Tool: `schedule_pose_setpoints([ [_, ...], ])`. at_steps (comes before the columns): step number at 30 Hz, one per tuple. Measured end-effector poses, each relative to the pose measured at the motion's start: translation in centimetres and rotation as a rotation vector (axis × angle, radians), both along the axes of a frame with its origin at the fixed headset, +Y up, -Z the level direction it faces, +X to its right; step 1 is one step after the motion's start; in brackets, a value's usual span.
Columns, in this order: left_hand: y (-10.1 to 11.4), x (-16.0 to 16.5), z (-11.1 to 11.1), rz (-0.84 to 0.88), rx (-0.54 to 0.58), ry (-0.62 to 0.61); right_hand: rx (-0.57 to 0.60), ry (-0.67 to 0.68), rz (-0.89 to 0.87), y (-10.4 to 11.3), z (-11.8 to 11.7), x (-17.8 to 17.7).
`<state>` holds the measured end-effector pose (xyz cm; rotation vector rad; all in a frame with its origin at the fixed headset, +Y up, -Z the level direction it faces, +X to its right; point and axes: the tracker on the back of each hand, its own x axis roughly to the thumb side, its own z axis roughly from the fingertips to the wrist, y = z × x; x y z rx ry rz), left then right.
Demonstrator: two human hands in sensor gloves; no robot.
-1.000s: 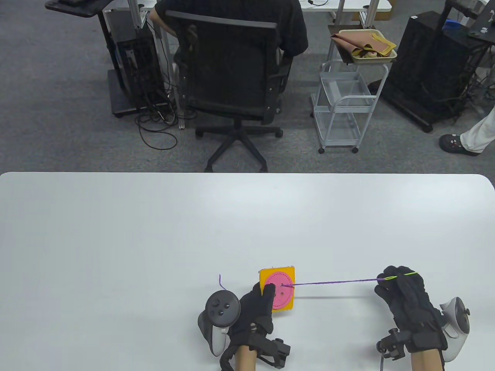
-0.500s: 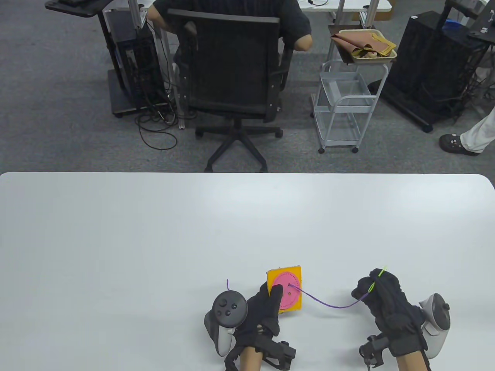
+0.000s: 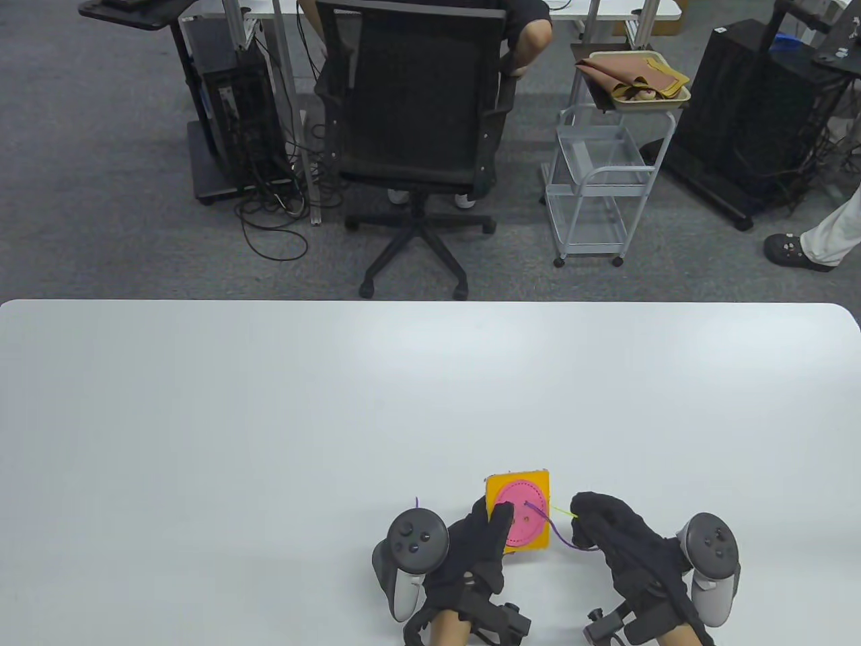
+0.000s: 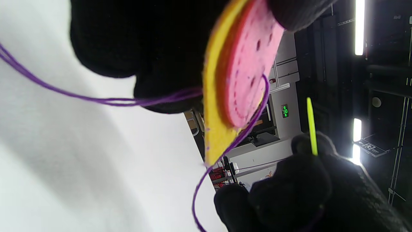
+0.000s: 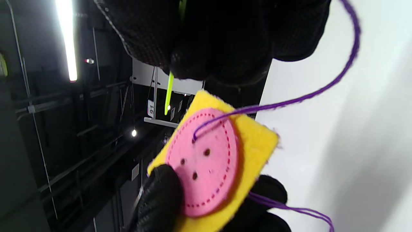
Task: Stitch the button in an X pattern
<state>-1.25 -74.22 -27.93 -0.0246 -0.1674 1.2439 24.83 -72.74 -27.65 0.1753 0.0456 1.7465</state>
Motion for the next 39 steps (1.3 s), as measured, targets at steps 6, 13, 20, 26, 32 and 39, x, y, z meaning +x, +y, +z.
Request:
schedule_pose_setpoints([
  [6,0.1,0.4,0.1,-0.015,0.011,-0.009,0.076,0.037,0.149,0.6,0.6,-1.2],
  [13,0.1,0.6,0.2,-0.015,0.015,-0.017,0.122,0.026,0.275,0.6,1.1,-2.3],
  [20,-0.1,1.1,0.2,0.031,-0.027,-0.070,0.143,0.013,0.332,0.6,1.3,-2.7],
  [26,-0.2,1.9,0.3,0.022,-0.053,-0.118,0.148,-0.009,0.392,0.6,1.4,-2.6],
  [32,-0.7,3.2,0.4,0.102,-0.146,-0.224,0.169,-0.041,0.475,0.6,1.6,-2.8],
  [39,-0.9,4.0,0.5,0.131,-0.168,-0.268,0.185,-0.096,0.524,0.5,1.7,-2.9],
])
